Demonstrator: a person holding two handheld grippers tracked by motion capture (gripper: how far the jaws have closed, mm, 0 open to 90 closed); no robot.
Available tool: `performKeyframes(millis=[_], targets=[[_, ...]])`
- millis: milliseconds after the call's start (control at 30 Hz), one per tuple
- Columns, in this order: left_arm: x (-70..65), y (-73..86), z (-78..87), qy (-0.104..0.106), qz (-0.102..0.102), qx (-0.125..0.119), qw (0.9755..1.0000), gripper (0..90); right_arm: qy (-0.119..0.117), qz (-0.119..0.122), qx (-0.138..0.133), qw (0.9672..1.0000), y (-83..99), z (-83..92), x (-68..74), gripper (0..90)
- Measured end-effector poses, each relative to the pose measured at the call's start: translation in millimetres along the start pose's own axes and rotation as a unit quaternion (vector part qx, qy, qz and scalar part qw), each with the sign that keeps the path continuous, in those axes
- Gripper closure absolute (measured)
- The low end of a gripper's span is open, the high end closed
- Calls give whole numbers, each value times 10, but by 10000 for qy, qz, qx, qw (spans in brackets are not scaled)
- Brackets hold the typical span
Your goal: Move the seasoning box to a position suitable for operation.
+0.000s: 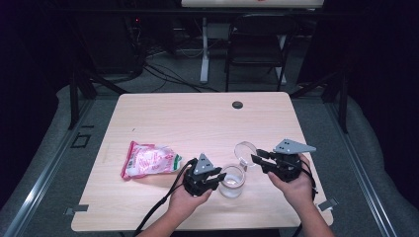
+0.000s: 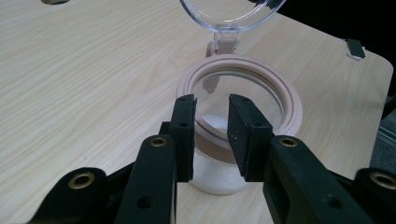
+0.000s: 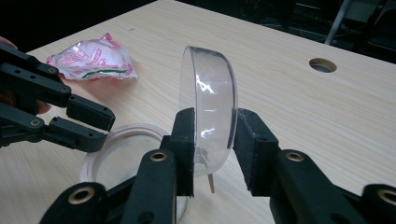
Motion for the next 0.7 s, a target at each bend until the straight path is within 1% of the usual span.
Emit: performKeyframes(millis=[100,133,200,300,433,533,567,667,700], targets=[[15,-2,17,-35,2,12,10000,692,19,25,0,10000,0,0,5,683],[26,-7,30,-60,-18,-6,10000,690,19,27,1,10000,0,1,7,680],[42,-23,61,-88,19,-75,9999,681,24,40,-2,10000,-5,10,10,669],[75,-37,110,-139,18,-117,9998,668,33,37,-39,10000,-17,31,13,655],[157,-37,212,-289,-24,-170,9994,659,78,44,-110,9999,-53,100,4,636],[232,-28,297,-358,3,-180,9992,659,106,50,-148,9998,-78,160,2,632],[273,-22,332,-417,-4,-189,9990,659,98,77,-142,9998,-81,175,2,631],[337,-7,398,-501,-16,-198,9985,660,107,102,-152,9998,-91,227,10,631],[370,1,433,-554,-6,-228,9982,659,84,120,-115,9998,-87,243,15,632]])
Point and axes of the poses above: each handheld gripper's, and its own axes: z roughly backward along the jaws, y roughly out of its underside, x roughly to its left, the point moved 9 cm from there along -z, roughly forward along the jaws, and after that the axes turned 4 degrees about y, right-handed, at the moved point
